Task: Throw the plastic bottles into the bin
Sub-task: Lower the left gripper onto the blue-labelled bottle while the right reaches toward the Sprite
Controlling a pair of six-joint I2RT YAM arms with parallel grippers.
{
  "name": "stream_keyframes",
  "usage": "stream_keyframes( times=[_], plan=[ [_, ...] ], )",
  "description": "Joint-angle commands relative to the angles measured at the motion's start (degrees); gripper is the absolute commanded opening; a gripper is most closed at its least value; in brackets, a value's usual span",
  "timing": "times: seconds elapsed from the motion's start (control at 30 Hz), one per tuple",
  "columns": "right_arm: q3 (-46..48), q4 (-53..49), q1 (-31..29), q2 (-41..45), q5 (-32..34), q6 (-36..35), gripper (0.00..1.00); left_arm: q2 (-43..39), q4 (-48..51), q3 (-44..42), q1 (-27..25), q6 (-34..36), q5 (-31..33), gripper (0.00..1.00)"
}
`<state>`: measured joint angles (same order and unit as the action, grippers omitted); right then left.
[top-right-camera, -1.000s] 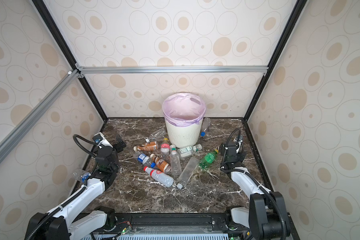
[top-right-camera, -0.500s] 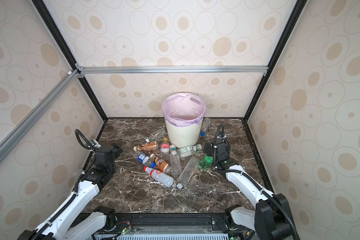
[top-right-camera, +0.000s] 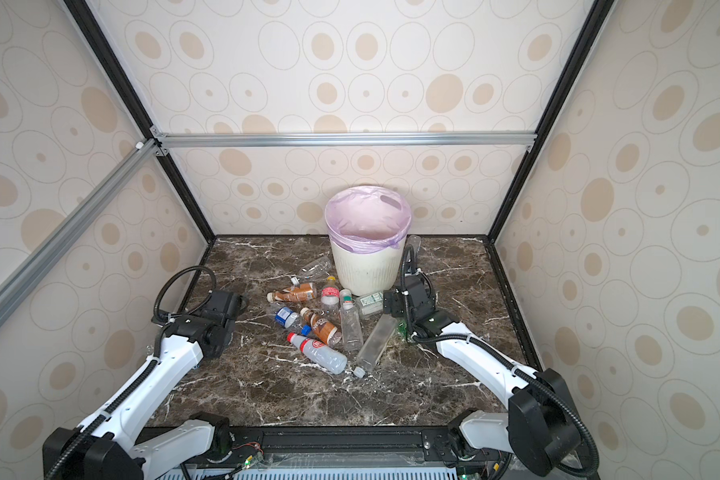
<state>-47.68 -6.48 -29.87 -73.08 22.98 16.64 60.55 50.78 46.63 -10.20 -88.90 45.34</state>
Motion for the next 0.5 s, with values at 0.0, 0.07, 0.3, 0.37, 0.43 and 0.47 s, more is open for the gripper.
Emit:
stream_keyframes(
  times=[0.0,0.07,0.3,0.37,0.43,0.47],
  plan=[
    [-0.02,-0.69,-0.14,-0.05,0.94,-0.56,1.00,-2.20,5.54,-1.16,3.25,-3.95,2.38,0.99],
    [0.28,-0.23,-0.15,0.02,0.49,-0.65,1.00,-3.02,5.11,-1.91,5.15,-1.97,3.11,0.99],
    [0.92,0.17,-0.12,-0.18,0.48,-0.46,1.00,-4.48,-2.39,-5.61,11.97,8.48,3.65,0.99],
    [1.14,0.47,-0.19,-0.14,0.44,-0.43,1.00,-5.69,-7.97,-7.69,13.18,14.29,3.11,0.99],
    [1.32,0.94,-0.12,-0.30,0.52,-0.47,1.00,-7.18,-13.28,-10.16,14.65,19.19,1.77,0.99],
    [1.34,0.82,-0.16,-0.31,0.69,-0.46,1.00,-8.12,-16.75,-11.63,15.52,22.24,1.16,0.99]
  ],
)
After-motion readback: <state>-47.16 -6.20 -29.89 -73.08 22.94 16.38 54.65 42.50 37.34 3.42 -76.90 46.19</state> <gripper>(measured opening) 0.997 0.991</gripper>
